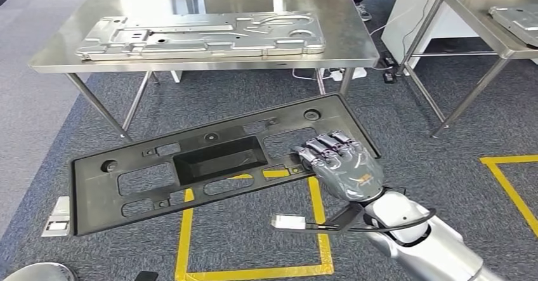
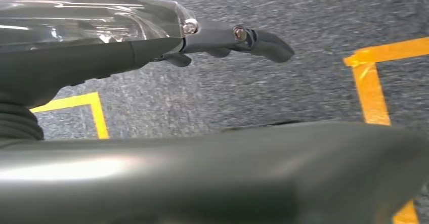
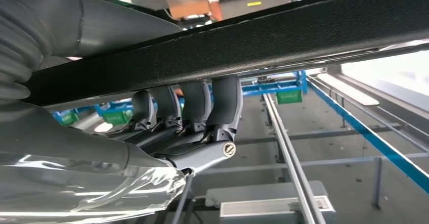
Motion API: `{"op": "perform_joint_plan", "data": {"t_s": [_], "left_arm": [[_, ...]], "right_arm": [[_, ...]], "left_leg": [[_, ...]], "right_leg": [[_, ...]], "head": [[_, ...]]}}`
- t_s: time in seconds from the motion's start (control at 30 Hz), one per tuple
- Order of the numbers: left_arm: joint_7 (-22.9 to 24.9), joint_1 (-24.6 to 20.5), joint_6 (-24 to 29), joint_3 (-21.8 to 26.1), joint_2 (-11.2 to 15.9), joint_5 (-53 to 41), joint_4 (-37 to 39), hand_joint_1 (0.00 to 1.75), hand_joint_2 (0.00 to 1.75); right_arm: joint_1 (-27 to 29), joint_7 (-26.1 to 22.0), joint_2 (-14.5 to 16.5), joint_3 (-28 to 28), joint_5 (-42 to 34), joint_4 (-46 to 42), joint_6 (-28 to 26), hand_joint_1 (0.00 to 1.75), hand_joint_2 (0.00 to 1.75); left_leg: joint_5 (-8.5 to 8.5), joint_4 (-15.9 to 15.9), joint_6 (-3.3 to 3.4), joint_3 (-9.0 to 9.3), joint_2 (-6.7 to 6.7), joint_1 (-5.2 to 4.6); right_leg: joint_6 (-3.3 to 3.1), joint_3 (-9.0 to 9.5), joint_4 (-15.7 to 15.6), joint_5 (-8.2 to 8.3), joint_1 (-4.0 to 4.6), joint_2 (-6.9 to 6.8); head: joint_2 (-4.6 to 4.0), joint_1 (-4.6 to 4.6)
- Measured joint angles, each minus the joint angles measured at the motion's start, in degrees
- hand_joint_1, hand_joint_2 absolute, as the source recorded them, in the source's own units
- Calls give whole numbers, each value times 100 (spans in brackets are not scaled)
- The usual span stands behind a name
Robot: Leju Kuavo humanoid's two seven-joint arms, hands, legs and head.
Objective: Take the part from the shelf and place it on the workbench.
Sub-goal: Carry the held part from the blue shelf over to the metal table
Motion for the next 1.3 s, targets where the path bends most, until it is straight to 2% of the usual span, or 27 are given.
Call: {"op": "perform_joint_plan", "data": {"t_s": [0.03, 0.1, 0.17, 0.2, 0.23, 0.3, 0.33, 0.37, 0.4, 0.43, 0.47, 0.5, 0.53, 0.63, 0.7, 0.73, 0.8, 0.83, 0.87, 0.9, 0.97, 1.0, 1.03, 1.1, 1.2, 1.23, 1.3], "left_arm": [[3, 6, 2, 0, 4, 0, 0, 0, 175], [7, 9, 8, -1, 7, 0, 0, 0, 175], [5, 2, 16, -1, 8, 1, 0, 0, 175], [3, -10, 19, -1, 8, 0, 0, 0, 175], [2, -21, 19, -1, 7, -1, 0, 0, 175], [2, -33, 17, -2, -3, -3, 0, 0, 175], [3, -27, 16, -2, -7, -4, 0, 0, 175], [4, -19, 16, -2, -10, -5, 0, 0, 175], [5, -13, 16, -2, -10, -6, 0, 0, 175], [6, -11, 16, -2, -10, -6, 0, 0, 175], [6, -14, 16, -2, -10, -6, 0, 0, 175], [6, -22, 16, -2, -10, -6, 0, 0, 175], [7, -27, 16, -2, -10, -6, 0, 0, 175], [12, -34, 15, -2, -11, -6, 0, 0, 175], [12, -48, 14, -2, -10, -7, 0, 0, 175], [12, -56, 14, -2, -10, -7, 0, 0, 175], [16, -54, 14, -2, -10, -9, 0, 0, 175], [22, -45, 14, -2, -10, -10, 0, 0, 175], [29, -35, 14, -2, -10, -15, 0, 0, 175], [34, -28, 14, -2, -10, -21, 0, 0, 175], [38, -25, 14, -2, -10, -37, 0, 0, 175], [39, -26, 14, -2, -9, -41, 0, 0, 175], [42, -31, 13, -3, -9, -44, 0, 0, 175], [48, -28, 11, -5, -8, -45, 0, 0, 175], [51, -31, 11, -8, -8, -50, 0, 0, 175], [51, -46, 10, -10, -9, -54, 0, 0, 175], [53, -68, 7, -18, -10, -60, 0, 0, 175]], "right_arm": [[5, 0, -1, 0, 1, 1, 0, 175, 175], [12, 0, -2, -2, 2, -2, -1, 175, 175], [1, 0, -9, -10, 3, -10, -2, 175, 175], [-14, 0, -13, -14, 2, -15, -3, 175, 175], [-23, 1, -17, -19, 0, -18, -4, 175, 175], [-20, 0, -21, -23, 0, -19, -5, 175, 175], [-8, 0, -24, -24, 2, -18, -5, 175, 175], [1, -1, -27, -24, 3, -16, -5, 175, 175], [6, -1, -31, -24, 4, -15, -5, 175, 175], [7, 0, -34, -25, 3, -14, -5, 175, 175], [9, 0, -37, -25, 2, -10, -5, 175, 175], [11, 0, -37, -24, 1, -5, -3, 175, 175], [17, 0, -37, -24, 1, -2, -1, 175, 175], [18, 0, -39, -27, 1, -5, 3, 175, 175], [-1, 0, -39, -28, -2, -14, 3, 175, 175], [-8, 0, -39, -29, -3, -21, 3, 175, 175], [-13, -1, -39, -28, -3, -29, 6, 175, 175], [-10, -2, -39, -28, -3, -31, 8, 175, 175], [-7, -2, -39, -27, -3, -32, 9, 175, 175], [-8, -2, -39, -27, -4, -32, 10, 175, 175], [-18, -3, -39, -27, -5, -37, 13, 175, 175], [-24, -4, -39, -26, -6, -38, 16, 175, 175], [-31, -5, -39, -26, -8, -40, 21, 175, 175], [-32, -9, -38, -25, -8, -43, 34, 175, 175], [-53, -16, -40, -28, -8, -47, 52, 175, 175], [-70, -16, -41, -30, -9, -47, 55, 175, 175], [-96, -20, -43, -31, -12, -46, 58, 175, 175]], "left_leg": [[112, -144, 38, 6, -1, -34], [95, -265, 77, 63, -5, -61], [82, -378, 121, 233, -11, -30], [65, -430, 143, 325, -15, -8], [36, -465, 161, 398, -15, 9], [-51, -481, 172, 495, -16, 25], [-102, -481, 163, 548, -18, 32], [-158, -480, 149, 616, -20, 39], [-220, -480, 126, 698, -22, 50], [-288, -480, 97, 787, -23, 61], [-353, -477, 61, 872, -24, 68], [-411, -474, 22, 928, -27, 72], [-459, -475, -17, 961, -28, 73], [-515, -439, -110, 1010, -26, 74], [-566, -163, -153, 903, -24, 80], [-648, 116, -180, 747, -23, 88], [-905, 803, -232, 289, -23, 103], [-984, 1039, -243, 84, -23, 104], [-963, 1113, -239, -48, -23, 102], [-814, 986, -220, -81, -23, 98], [-294, 362, -136, 55, -23, 69], [-185, 108, -87, 115, -23, 40], [-156, -70, -38, 155, -27, 10], [-227, -174, 30, 179, -38, -21], [-125, -268, 98, 343, -41, 21], [-135, -282, 120, 387, -39, 32], [-183, -285, 154, 425, -37, 32]], "right_leg": [[31, 26, -24, -33, -8, 1], [111, 78, -47, -16, -19, 5], [166, 110, 80, -1, -15, 3], [177, 29, 269, -40, -13, 2], [195, -132, 548, -123, -14, 2], [239, -583, 1139, -371, -20, 2], [264, -757, 1293, -451, -23, 1], [286, -854, 1283, -429, -26, -1], [303, -863, 1086, -264, -31, -3], [320, -808, 758, 14, -36, -6], [320, -753, 452, 271, -34, -11], [291, -708, 206, 446, -23, -23], [243, -692, 82, 550, -8, -33], [79, -655, 40, 543, 8, -40], [13, -567, 18, 492, -21, -39], [-10, -522, 10, 460, -31, -42], [-40, -442, 8, 382, -30, -42], [-43, -397, 8, 338, -26, -37], [-41, -342, 8, 293, -22, -31], [-36, -278, 8, 246, -17, -26], [-19, -129, -1, 147, -10, -24], [1, -70, -8, 106, -9, -23], [32, -33, -19, 66, -8, -21], [112, 18, 19, 42, 4, -13], [188, 24, 241, -63, 12, -7], [203, -79, 443, -184, 9, -8], [232, -464, 1054, -478, 7, -8]], "head": [[0, 2], [1, 2], [1, 6], [2, 11], [2, 15], [1, 19], [1, 19], [1, 20], [1, 20], [1, 20], [2, 17], [2, 24], [2, 30], [2, 44], [2, 42], [1, 40], [1, 38], [1, 38], [2, 38], [2, 39], [2, 39], [2, 38], [2, 36], [1, 35], [1, 40], [0, 41], [1, 45]]}}
